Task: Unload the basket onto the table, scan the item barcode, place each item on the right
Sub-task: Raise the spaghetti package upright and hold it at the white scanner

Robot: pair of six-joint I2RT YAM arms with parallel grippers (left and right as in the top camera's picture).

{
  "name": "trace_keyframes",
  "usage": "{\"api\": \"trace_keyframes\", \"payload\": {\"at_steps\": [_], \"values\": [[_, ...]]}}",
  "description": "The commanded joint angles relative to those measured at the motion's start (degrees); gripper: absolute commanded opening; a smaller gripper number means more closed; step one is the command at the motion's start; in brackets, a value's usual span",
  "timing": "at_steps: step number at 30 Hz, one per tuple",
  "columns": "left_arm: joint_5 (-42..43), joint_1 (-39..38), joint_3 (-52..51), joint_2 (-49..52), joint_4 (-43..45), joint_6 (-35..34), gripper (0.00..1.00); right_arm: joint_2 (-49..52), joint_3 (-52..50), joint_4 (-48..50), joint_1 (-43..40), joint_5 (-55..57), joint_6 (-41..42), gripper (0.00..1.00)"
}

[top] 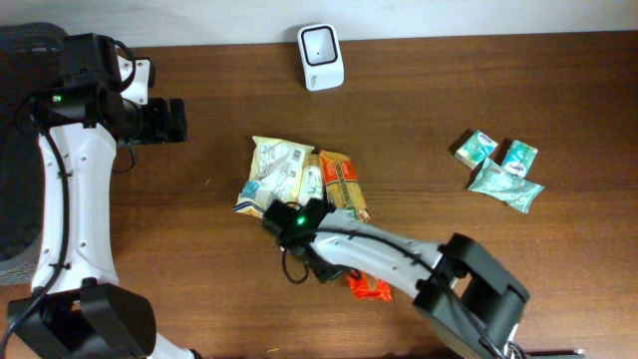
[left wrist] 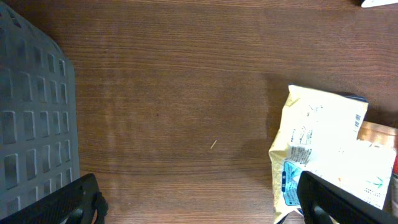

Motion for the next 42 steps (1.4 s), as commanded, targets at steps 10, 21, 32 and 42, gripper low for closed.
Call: {"api": "trace_keyframes", "payload": {"at_steps": [10,21,32,42], "values": [[0.59,0.15,0.48,-0.57,-0.07,-0.55,0.99,-3.74,5.31,-2.82,-7.13,-4.59,0.66,0.82],[0.61,0.15,0.48,-0.57,-0.07,-0.55,0.99,-2.43,-6.97,2.54,-7.08,-7.78,1.09,0.99],[0.59,0.11,0.48,-0.57,-0.13,-0.55,0.99,-4.35,-6.86,5.97,-9.09,-16.00,-0.11,0.04],[0.61,0.11,0.48,-0.57,-0.09,-0.55,0.99,-23.32,-2.12,5.68,-39.17,-80.00,-32.68,0.04]]}}
